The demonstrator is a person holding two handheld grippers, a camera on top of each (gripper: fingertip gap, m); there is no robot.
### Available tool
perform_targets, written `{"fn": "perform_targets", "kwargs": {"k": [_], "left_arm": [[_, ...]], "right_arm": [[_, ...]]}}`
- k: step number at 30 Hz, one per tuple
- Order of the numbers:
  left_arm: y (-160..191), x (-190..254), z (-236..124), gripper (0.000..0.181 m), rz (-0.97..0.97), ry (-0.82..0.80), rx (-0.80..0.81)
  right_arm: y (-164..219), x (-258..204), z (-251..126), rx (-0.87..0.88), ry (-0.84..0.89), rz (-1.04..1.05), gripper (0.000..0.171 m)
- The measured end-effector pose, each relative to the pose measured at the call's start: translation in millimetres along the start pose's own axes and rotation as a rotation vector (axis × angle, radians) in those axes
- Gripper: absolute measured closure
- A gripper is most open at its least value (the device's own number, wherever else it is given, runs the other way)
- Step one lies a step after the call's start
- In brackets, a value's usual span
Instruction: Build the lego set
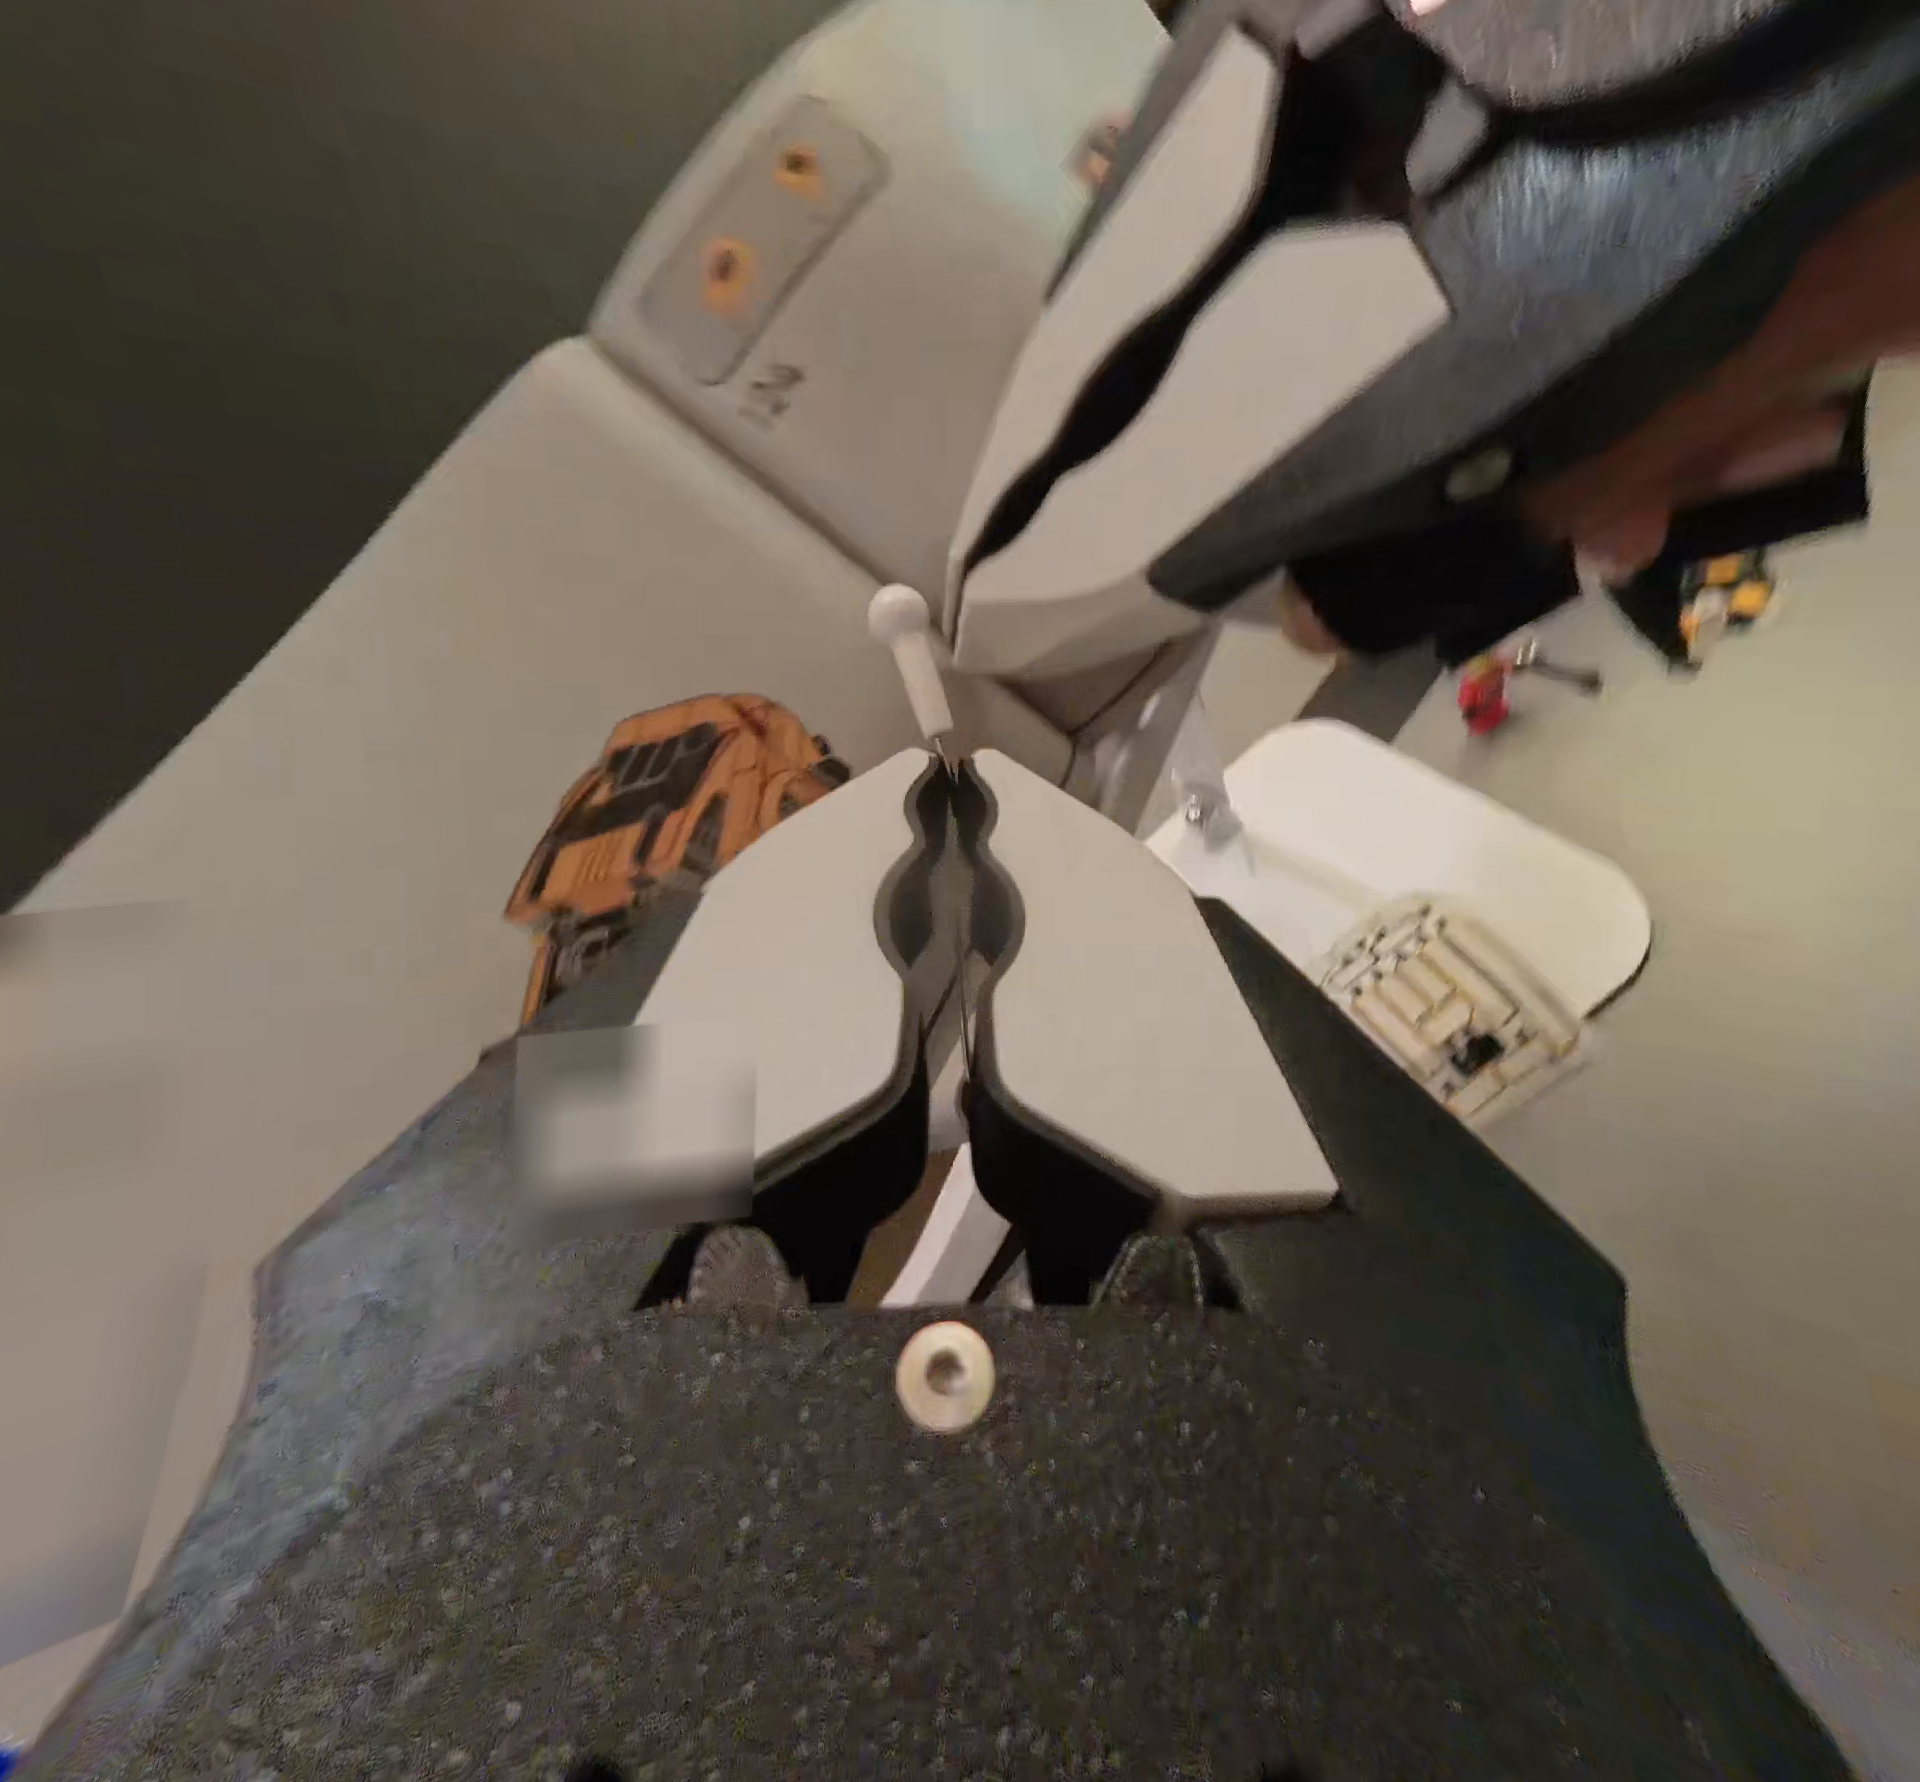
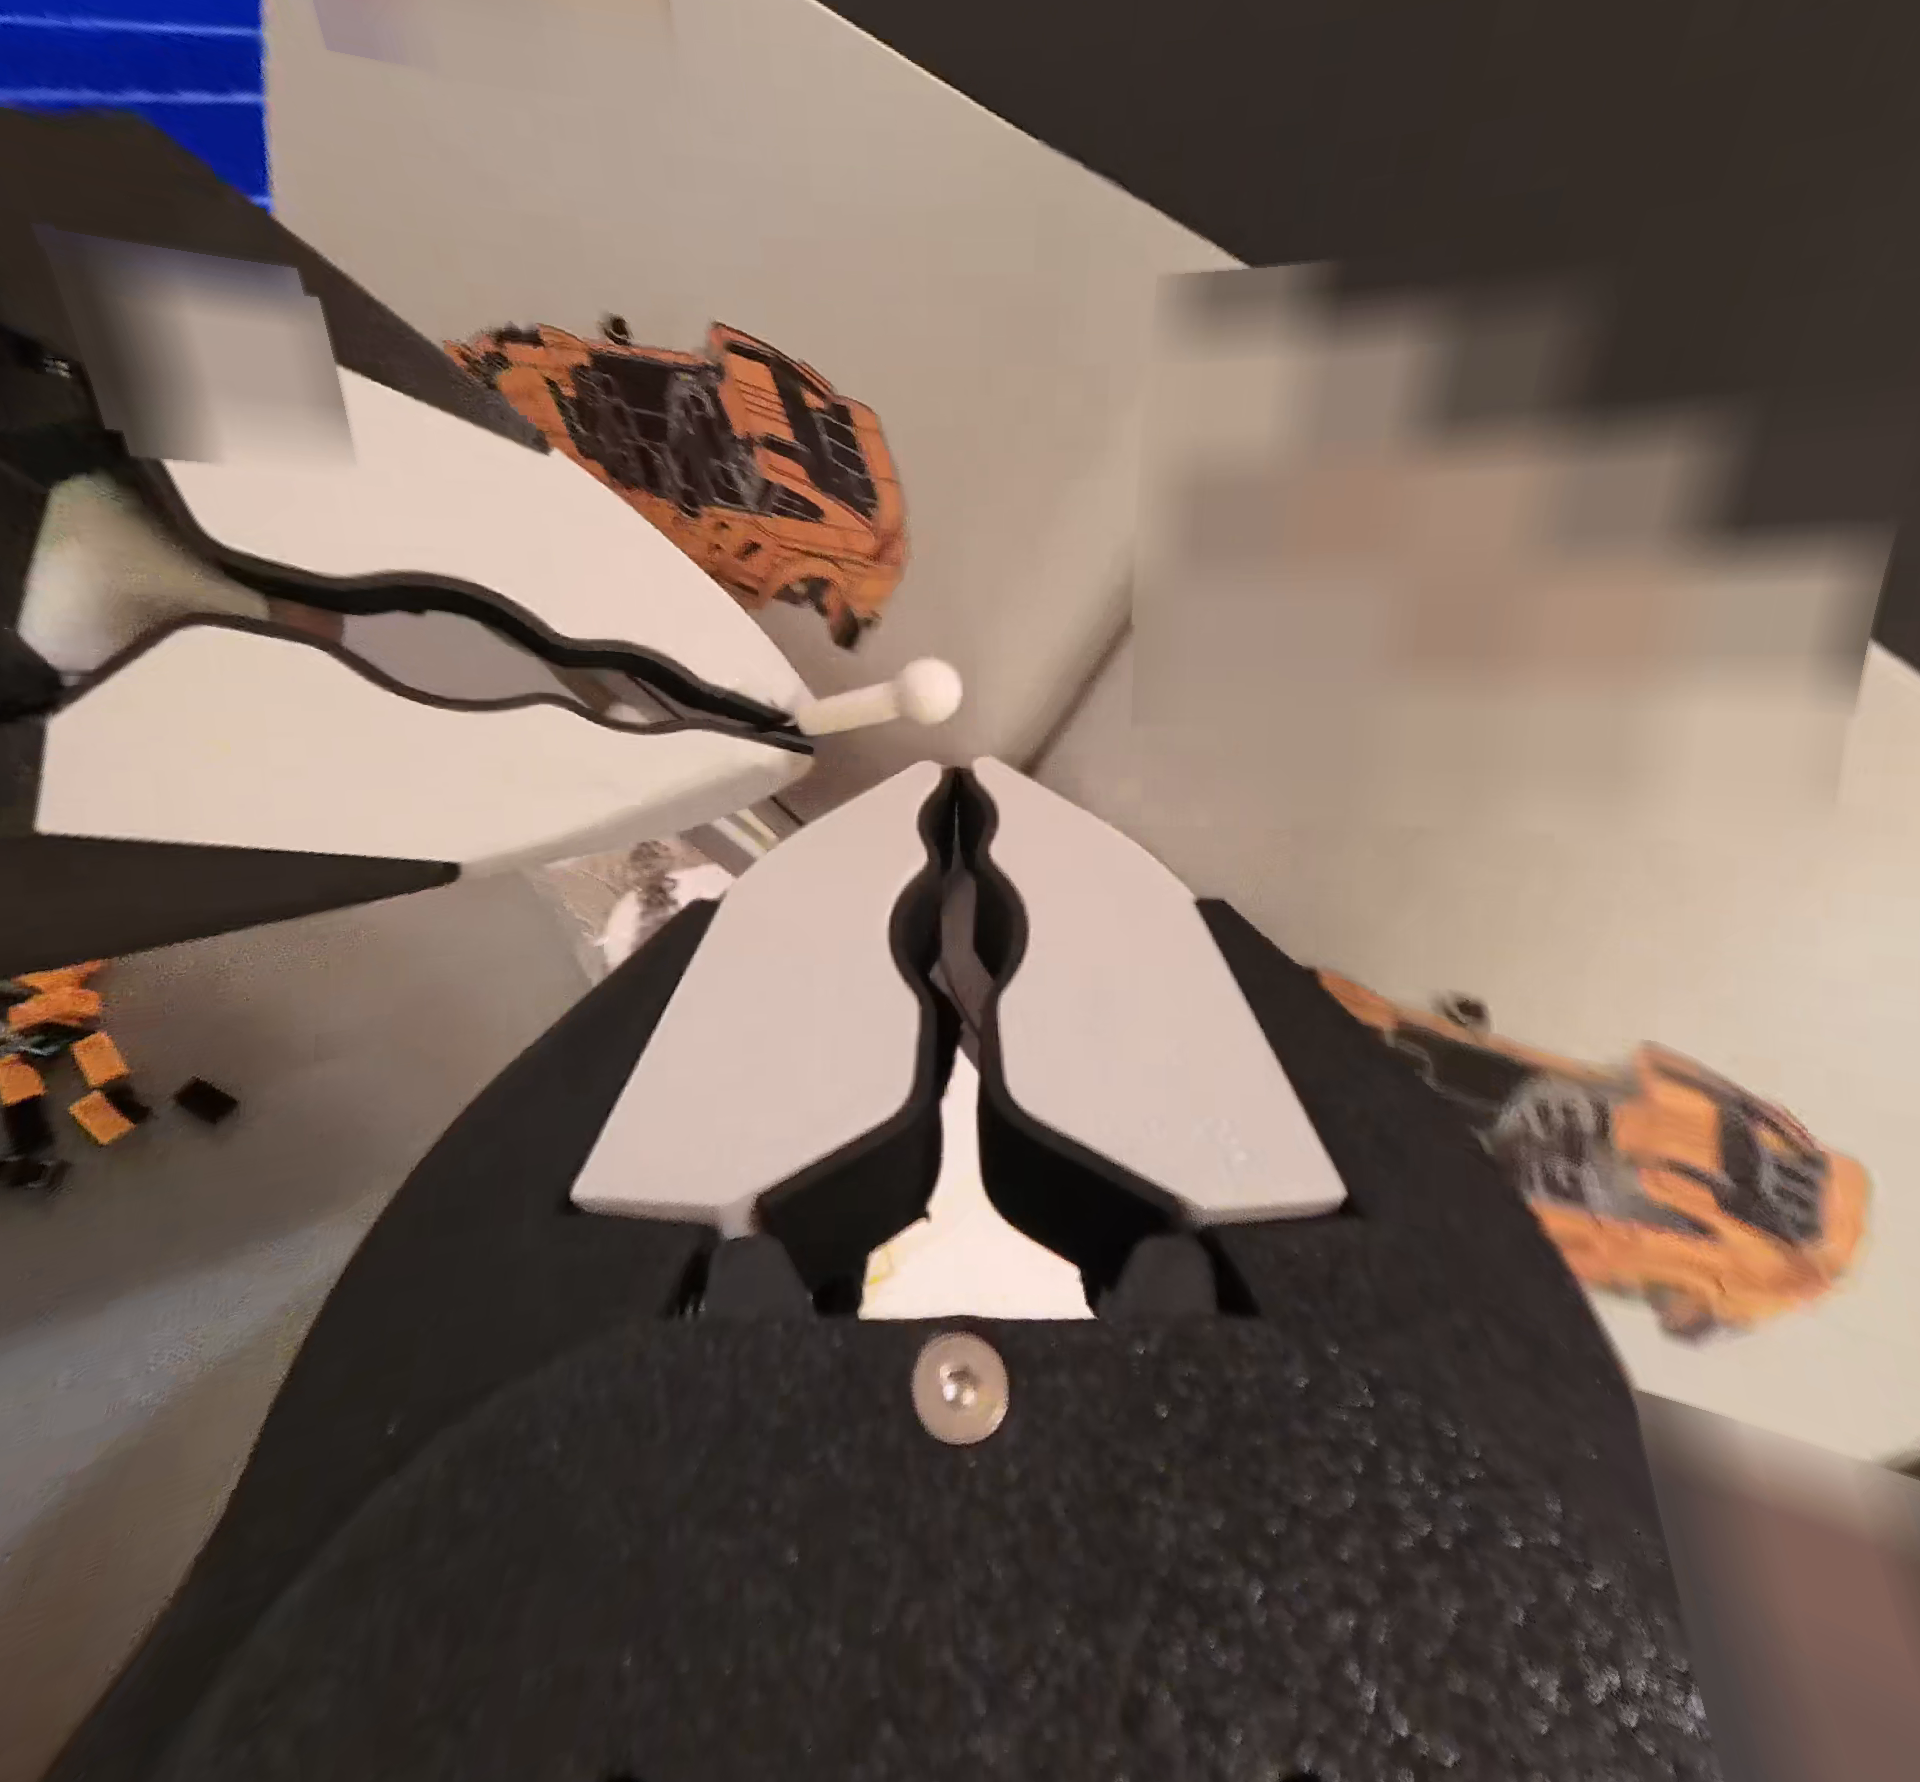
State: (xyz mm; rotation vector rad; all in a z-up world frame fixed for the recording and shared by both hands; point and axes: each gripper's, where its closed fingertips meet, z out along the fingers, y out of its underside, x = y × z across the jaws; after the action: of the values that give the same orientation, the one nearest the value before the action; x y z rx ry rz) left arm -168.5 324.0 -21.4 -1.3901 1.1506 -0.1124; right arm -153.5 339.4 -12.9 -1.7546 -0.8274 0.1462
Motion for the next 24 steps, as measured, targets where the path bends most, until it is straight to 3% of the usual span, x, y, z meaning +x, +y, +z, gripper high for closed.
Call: {"fn": "perform_targets", "kwargs": {"k": [4, 8, 14, 18, 24], "left_arm": [[11, 12, 15, 0.179, 0.269, 0.049, -0.18], [16, 13, 21, 0.179, 0.345, 0.08, -0.286], [10, 18, 12, 0.17, 0.124, 0.177, -0.219], [6, 0, -20, 0.161, -0.05, 0.113, -0.108], [54, -46, -62, 0.166, -0.203, -0.084, -0.133]], "right_arm": [[16, 12, -7, 0.009, -0.015, 0.041, 0.171], [29, 17, -7, -0.008, 0.002, 0.022, 0.171], [33, 20, -12, 0.002, 0.01, 0.02, 0.171], [35, 35, -28, 0.026, 0.054, -0.004, 0.168], [52, 99, -64, 0.074, 0.207, 0.083, 0.134]]}}
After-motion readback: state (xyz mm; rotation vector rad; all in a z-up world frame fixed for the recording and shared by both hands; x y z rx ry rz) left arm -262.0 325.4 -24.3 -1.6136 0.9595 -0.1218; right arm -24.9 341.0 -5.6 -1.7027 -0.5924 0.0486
